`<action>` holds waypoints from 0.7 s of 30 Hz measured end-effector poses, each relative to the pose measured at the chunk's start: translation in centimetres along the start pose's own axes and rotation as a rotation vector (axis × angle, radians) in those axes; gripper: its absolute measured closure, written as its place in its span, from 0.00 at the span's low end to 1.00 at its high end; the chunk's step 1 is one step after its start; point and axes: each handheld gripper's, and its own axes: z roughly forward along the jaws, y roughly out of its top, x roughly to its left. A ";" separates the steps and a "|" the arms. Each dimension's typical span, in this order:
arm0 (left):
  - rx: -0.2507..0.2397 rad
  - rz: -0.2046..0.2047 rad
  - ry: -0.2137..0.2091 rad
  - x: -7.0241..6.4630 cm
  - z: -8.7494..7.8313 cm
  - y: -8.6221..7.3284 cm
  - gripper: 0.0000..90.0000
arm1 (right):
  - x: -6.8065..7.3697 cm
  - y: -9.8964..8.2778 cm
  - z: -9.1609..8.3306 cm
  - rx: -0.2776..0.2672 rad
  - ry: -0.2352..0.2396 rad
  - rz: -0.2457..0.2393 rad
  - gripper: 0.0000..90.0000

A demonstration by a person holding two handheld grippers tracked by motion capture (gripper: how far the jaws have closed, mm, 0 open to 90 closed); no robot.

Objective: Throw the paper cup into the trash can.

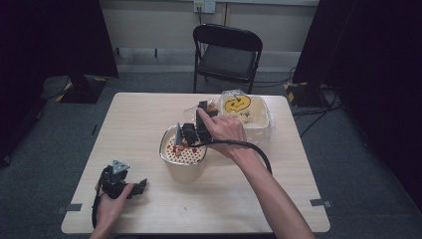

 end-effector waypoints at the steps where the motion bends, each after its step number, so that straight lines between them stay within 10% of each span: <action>1: 0.000 -0.001 -0.001 0.0 0.0 0.0 0.00 | 0.2 0.1 0.0 0.002 -0.030 -0.031 0.53; 21: -0.001 -0.001 0.000 0.0 0.0 0.0 0.00 | 1.1 0.9 -0.8 0.045 -0.243 -0.347 0.53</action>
